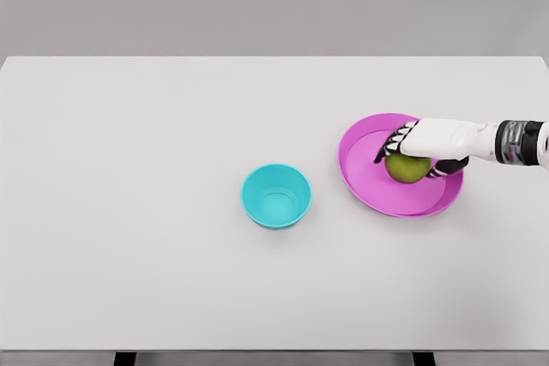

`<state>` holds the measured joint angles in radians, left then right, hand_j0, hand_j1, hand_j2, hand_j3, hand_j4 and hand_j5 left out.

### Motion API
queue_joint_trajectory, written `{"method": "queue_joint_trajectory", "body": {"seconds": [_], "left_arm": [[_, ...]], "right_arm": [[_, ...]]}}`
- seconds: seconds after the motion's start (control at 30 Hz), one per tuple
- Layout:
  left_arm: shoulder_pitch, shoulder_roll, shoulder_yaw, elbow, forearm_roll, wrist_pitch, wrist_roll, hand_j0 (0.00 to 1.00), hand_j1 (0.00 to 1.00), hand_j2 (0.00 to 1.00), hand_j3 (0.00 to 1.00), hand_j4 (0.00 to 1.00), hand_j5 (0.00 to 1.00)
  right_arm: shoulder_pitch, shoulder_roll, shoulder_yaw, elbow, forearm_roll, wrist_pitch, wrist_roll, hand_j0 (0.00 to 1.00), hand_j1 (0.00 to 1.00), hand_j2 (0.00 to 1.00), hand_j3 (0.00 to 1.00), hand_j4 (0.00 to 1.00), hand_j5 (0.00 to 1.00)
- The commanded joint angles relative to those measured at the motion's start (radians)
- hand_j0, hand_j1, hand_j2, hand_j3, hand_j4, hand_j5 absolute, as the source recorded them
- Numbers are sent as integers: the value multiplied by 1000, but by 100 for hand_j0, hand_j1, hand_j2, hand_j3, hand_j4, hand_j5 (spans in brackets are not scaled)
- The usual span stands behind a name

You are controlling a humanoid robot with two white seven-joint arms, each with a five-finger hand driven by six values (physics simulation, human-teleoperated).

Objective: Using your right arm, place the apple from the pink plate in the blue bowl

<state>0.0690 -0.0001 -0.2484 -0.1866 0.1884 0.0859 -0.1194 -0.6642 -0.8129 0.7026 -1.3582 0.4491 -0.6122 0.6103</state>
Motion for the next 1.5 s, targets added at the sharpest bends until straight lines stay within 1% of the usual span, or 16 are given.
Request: {"method": "queue_joint_trajectory", "body": {"seconds": [0.0, 0.23, 0.47, 0.57, 0.67, 0.83, 0.97, 1.1, 1.2, 1.33, 1.4, 1.47], "left_arm": [[0, 0, 0, 1, 0, 0, 0, 100, 100, 100, 100, 100, 100], [0, 0, 0, -1, 0, 0, 0, 100, 100, 100, 100, 100, 100], [0, 0, 0, -1, 0, 0, 0, 100, 100, 100, 100, 100, 100], [0, 0, 0, 1, 0, 0, 0, 100, 100, 100, 100, 100, 100], [0, 0, 0, 1, 0, 0, 0, 100, 100, 100, 100, 100, 100], [0, 0, 0, 1, 0, 0, 0, 100, 100, 100, 100, 100, 100], [0, 0, 0, 1, 0, 0, 0, 100, 100, 100, 100, 100, 100], [0, 0, 0, 1, 0, 0, 0, 100, 100, 100, 100, 100, 100], [0, 0, 0, 1, 0, 0, 0, 100, 100, 100, 100, 100, 100], [0, 0, 0, -1, 0, 0, 0, 100, 100, 100, 100, 100, 100], [0, 0, 0, 1, 0, 0, 0, 100, 100, 100, 100, 100, 100], [0, 0, 0, -1, 0, 0, 0, 100, 100, 100, 100, 100, 100]], "right_arm": [[0, -2, 0, 1, -3, 1, 1, 62, 62, 62, 62, 62, 62], [-8, -5, -9, -1, -3, 1, 1, 63, 63, 63, 63, 63, 63], [-28, -12, -17, -19, -6, 1, 1, 64, 64, 64, 64, 64, 64], [-32, -15, -15, -88, -6, 1, 1, 64, 64, 64, 64, 64, 64], [-32, -17, -17, -180, -4, 1, 1, 64, 64, 64, 64, 64, 64], [-35, -15, -17, -258, -4, 1, 1, 64, 64, 64, 64, 64, 64], [-34, -9, -15, -297, -4, 1, 1, 64, 64, 64, 64, 64, 64], [-35, -9, -17, -308, -4, 1, 1, 64, 64, 64, 64, 64, 64], [-35, -12, -17, -363, -4, 1, 1, 64, 64, 64, 64, 64, 64], [-34, -6, -15, -395, -4, 1, 1, 64, 64, 64, 64, 64, 64], [-35, -3, -14, -395, -4, 1, 1, 64, 64, 64, 64, 64, 64], [-34, 15, -12, -395, -4, 1, 1, 64, 64, 64, 64, 64, 64]]}}
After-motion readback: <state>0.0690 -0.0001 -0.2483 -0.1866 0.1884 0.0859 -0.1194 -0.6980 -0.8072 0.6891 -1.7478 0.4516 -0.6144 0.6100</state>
